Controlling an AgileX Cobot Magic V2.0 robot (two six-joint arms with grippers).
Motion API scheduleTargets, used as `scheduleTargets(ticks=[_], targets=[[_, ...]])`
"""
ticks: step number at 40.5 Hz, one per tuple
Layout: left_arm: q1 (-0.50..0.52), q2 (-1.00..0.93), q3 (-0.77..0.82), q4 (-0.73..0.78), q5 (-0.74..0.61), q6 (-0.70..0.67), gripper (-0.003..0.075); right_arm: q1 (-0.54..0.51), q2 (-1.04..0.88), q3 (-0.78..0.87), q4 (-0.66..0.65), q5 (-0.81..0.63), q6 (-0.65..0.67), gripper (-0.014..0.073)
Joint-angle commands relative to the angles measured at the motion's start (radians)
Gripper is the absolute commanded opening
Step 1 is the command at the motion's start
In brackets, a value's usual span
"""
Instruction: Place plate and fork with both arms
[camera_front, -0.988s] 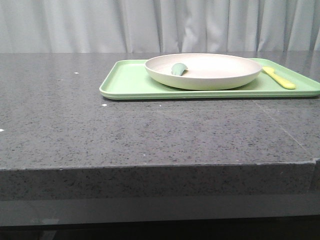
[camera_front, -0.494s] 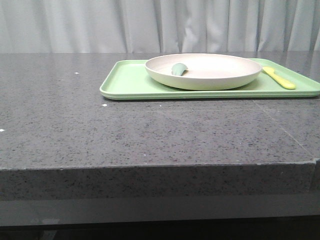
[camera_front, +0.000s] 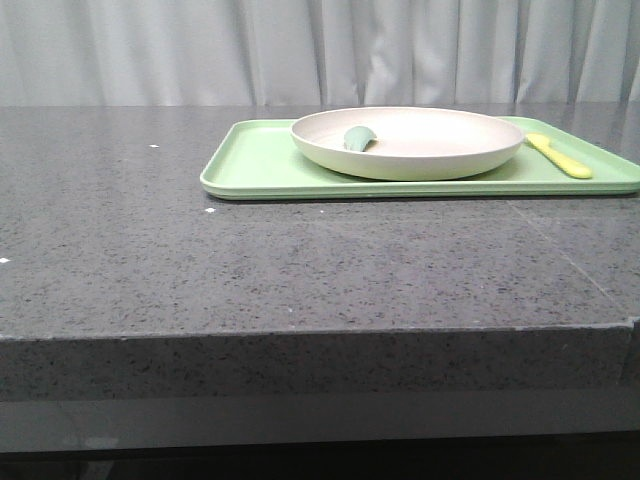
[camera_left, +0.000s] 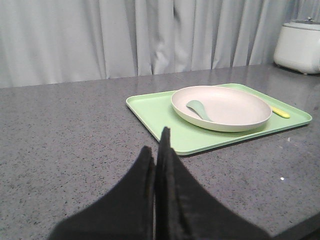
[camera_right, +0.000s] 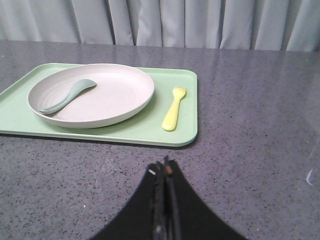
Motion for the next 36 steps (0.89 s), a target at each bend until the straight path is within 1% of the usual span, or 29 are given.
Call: scheduleTargets(ticks=[1,22,28,33,36], targets=[[-0.002,0.01,-0.026,-0.003,-0.077,-0.004,-0.0018,0.001,0.008,-0.024,-0.009,-0.085,-0.01,-0.0113],[-0.002,0.01,-0.026,-0.003,-0.077,-0.004,-0.0018,0.001,0.008,-0.024,-0.009,-0.085,-0.01,-0.0113],[0.001,0.01,0.007,0.016,-0.096,-0.004,-0.0018,0.001,0.008,-0.024,-0.009,-0.085,-0.01,-0.0117],[0.036,-0.006,0.066,0.018,-0.143,-0.004,-0.0018,0.001,0.008,-0.024,-0.009,-0.085,-0.01,-0.0117],[0.079,-0.031,0.109,0.018,-0.163,-0.004,-0.0018,0.001,0.008,-0.024,-0.009,-0.085,-0.01,-0.0117]])
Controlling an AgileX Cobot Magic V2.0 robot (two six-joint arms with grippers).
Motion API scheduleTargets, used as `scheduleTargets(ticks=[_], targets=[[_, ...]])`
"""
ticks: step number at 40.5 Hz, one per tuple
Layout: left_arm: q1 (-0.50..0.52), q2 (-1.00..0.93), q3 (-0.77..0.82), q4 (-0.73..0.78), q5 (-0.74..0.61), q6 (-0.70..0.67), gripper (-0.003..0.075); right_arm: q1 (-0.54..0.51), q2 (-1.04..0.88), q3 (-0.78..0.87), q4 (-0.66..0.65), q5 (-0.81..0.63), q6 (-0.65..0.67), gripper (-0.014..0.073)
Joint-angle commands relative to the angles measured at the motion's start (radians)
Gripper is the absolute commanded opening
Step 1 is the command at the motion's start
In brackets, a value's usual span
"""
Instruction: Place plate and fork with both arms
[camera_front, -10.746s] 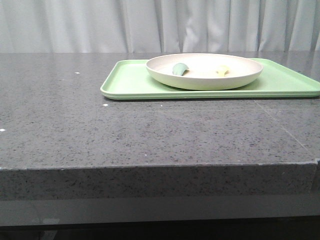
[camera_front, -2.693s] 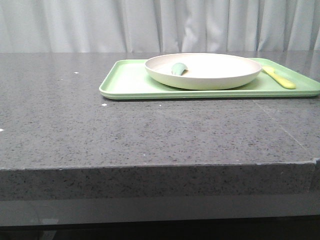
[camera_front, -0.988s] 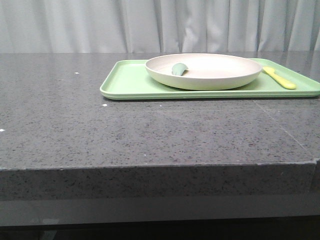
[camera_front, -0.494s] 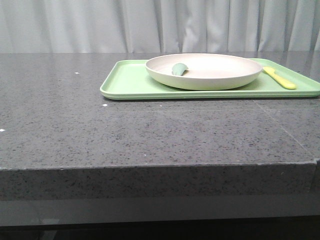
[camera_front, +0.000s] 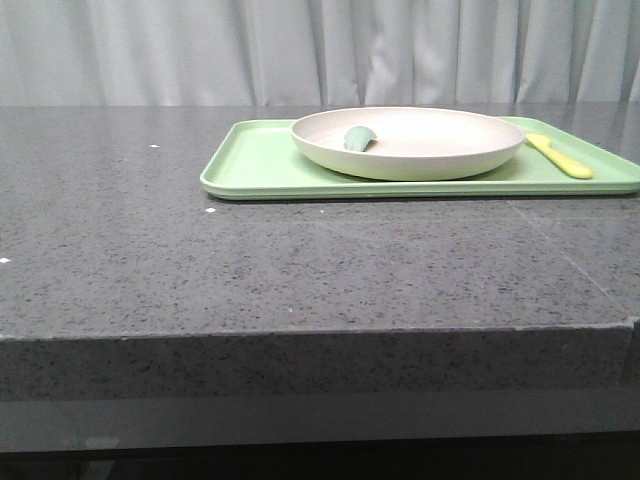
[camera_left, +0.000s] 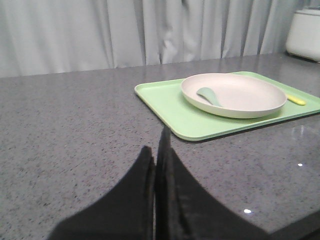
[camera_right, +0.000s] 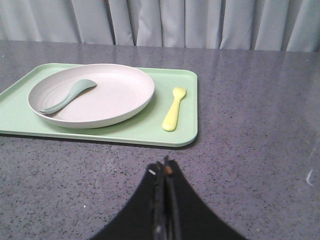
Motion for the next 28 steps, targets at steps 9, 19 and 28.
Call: scheduleTargets(ticks=[9,19,28], targets=[[0.195,-0.108,0.128,-0.002,-0.113,-0.004,-0.0018,0.001,0.008,-0.024,-0.009,-0.085,-0.01,-0.0117],[0.348,-0.155,0.233,-0.002,-0.18,-0.006,-0.0018,0.001,0.008,-0.024,-0.009,-0.084,-0.01,-0.0117],[0.376,-0.155,0.271,-0.002,-0.227,-0.006,-0.0018,0.001,0.008,-0.024,-0.009,-0.084,-0.01,-0.0117]])
